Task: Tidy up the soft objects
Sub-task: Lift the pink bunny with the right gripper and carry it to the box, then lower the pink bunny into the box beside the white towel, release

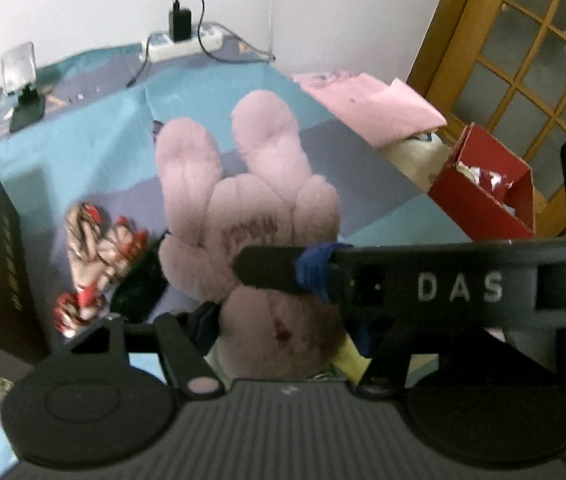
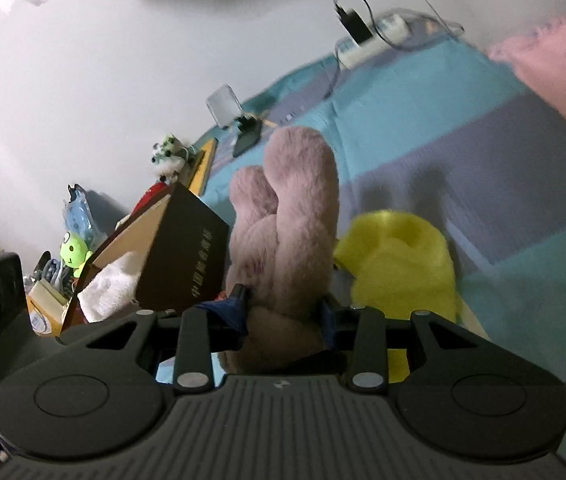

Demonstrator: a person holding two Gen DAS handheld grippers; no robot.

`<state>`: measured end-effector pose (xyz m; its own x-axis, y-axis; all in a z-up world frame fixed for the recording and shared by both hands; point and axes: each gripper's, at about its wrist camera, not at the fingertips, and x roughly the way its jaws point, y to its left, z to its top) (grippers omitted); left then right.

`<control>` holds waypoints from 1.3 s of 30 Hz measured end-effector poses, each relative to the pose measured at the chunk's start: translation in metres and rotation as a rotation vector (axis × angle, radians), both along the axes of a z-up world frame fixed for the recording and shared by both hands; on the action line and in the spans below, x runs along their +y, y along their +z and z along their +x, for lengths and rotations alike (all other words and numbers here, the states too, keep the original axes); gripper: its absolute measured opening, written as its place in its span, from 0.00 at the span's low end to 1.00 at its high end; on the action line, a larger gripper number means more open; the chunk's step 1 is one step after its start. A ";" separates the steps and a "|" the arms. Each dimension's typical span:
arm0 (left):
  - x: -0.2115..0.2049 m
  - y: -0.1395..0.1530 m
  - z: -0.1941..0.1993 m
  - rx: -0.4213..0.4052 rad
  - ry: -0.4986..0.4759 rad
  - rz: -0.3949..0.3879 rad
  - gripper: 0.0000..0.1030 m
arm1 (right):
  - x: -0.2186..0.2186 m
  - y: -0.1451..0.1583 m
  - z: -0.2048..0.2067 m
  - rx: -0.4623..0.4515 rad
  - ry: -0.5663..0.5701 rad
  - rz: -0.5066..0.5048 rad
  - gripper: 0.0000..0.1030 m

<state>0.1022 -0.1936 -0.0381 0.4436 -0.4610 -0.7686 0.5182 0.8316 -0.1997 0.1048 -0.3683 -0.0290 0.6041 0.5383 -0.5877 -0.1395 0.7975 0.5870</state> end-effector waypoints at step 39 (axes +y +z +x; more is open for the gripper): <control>0.280 -0.009 0.083 0.077 0.327 -0.059 0.53 | 0.275 -0.006 0.090 0.019 0.196 -0.087 0.22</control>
